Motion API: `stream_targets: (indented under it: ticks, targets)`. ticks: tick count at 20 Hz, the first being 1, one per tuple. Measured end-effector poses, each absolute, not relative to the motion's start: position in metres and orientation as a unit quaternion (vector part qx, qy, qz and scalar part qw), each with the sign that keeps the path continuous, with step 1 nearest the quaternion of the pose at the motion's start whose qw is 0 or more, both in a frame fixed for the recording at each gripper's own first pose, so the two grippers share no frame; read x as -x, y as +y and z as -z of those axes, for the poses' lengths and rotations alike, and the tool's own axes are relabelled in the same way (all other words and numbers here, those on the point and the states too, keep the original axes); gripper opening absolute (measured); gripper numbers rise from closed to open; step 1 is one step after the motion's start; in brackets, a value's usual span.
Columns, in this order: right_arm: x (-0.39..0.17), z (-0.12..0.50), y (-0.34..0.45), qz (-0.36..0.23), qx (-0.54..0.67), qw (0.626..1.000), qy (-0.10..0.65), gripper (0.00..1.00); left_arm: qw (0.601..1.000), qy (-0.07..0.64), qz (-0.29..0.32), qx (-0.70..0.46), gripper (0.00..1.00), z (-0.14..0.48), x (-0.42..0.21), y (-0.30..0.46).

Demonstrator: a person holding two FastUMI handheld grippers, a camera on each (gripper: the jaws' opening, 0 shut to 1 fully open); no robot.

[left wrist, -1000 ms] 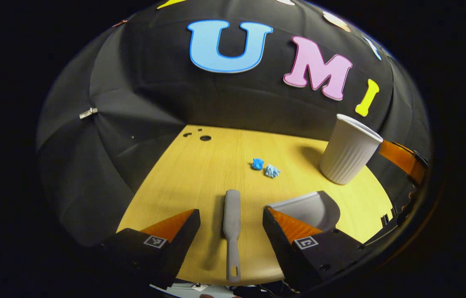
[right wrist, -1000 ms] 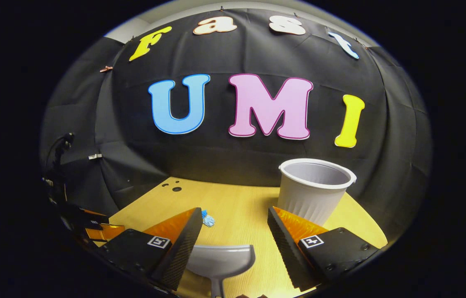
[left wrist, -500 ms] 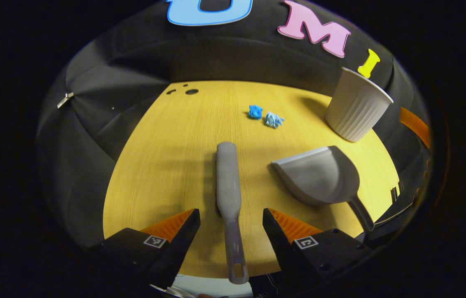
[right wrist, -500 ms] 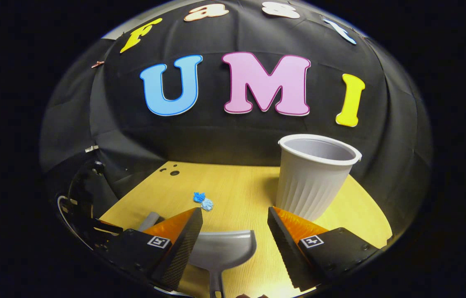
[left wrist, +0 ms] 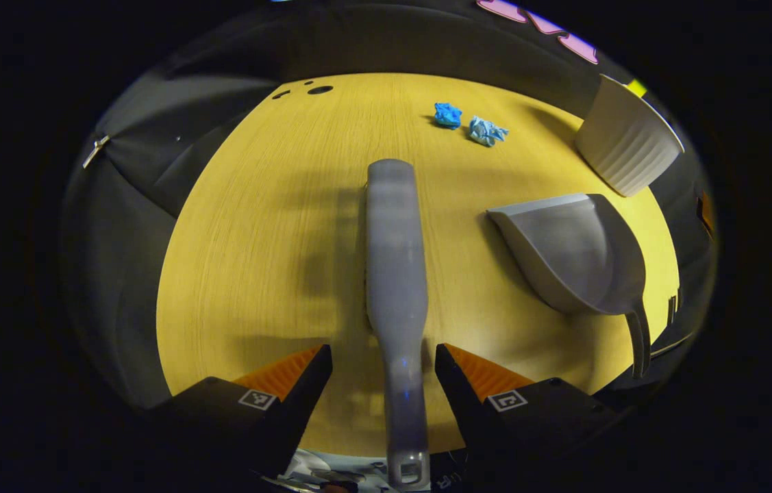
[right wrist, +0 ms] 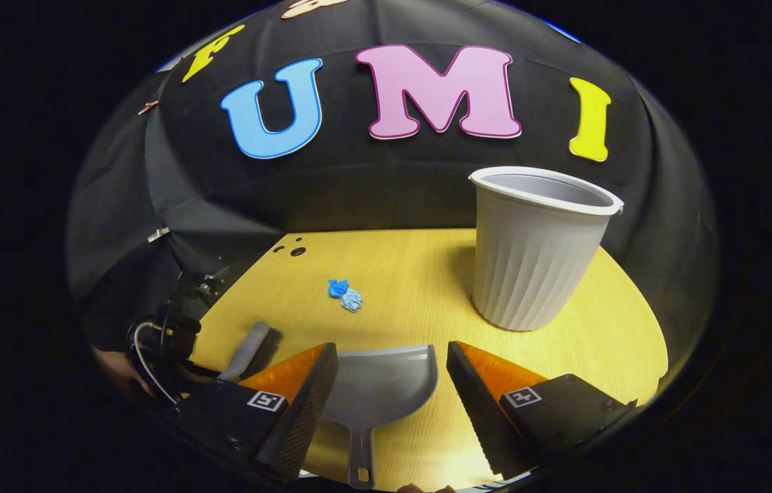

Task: Pick up the small broom and dustpan from the desktop, sweep the trash into the dustpan with the broom, and then empty the trash into the garbage bin.

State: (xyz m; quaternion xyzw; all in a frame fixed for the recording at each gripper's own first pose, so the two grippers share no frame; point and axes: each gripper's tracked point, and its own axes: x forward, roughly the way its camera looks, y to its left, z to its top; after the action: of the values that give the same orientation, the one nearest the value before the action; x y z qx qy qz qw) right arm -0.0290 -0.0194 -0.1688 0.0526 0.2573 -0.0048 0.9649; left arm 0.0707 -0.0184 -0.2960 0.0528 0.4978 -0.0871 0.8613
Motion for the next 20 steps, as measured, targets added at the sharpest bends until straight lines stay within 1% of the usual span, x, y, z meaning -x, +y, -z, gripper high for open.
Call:
stream_targets:
  ticks: [3, 4, 5, 6, 9, 12, 13, 17, 18, 19, 20]
  targets:
    - [0.029, 0.182, -0.02, -0.022, -0.048, 0.959, 0.277, 0.99, 0.85, 0.517, 0.088, -0.057, 0.93, 0.302, -0.073, -0.026]
    - [0.03, 0.188, -0.018, -0.031, -0.048, 0.957, 0.286, 0.99, 0.845, 0.524, 0.09, -0.057, 0.88, 0.301, -0.071, -0.029]
    - [0.031, 0.193, -0.016, -0.04, -0.049, 0.954, 0.294, 0.99, 0.84, 0.532, 0.088, -0.058, 0.85, 0.306, -0.071, -0.03]
    - [0.033, 0.197, -0.014, -0.049, -0.05, 0.951, 0.302, 0.99, 0.843, 0.527, 0.087, -0.06, 0.72, 0.305, -0.077, -0.034]
    - [0.037, 0.205, -0.011, -0.058, -0.053, 0.945, 0.318, 0.99, 0.834, 0.539, 0.091, -0.068, 0.65, 0.305, -0.077, -0.04]
    - [0.038, 0.21, -0.011, -0.054, -0.058, 0.941, 0.33, 0.99, 0.819, 0.565, 0.084, -0.058, 0.33, 0.307, -0.075, -0.042]
    - [0.042, 0.212, -0.009, -0.054, -0.063, 0.937, 0.338, 0.99, 0.818, 0.568, 0.081, -0.054, 0.34, 0.305, -0.075, -0.042]
    - [0.057, 0.232, -0.004, -0.048, -0.062, 0.914, 0.397, 0.99, 0.825, 0.554, 0.095, -0.057, 0.3, 0.306, -0.076, -0.043]
    - [0.057, 0.237, -0.003, -0.046, -0.059, 0.909, 0.41, 0.99, 0.827, 0.55, 0.099, -0.058, 0.27, 0.306, -0.075, -0.042]
    - [0.057, 0.24, 0.002, -0.048, -0.057, 0.906, 0.417, 0.99, 0.829, 0.547, 0.102, -0.057, 0.26, 0.306, -0.075, -0.042]
    - [0.058, 0.244, 0.006, -0.049, -0.049, 0.904, 0.422, 0.99, 0.831, 0.544, 0.103, -0.055, 0.24, 0.306, -0.076, -0.042]
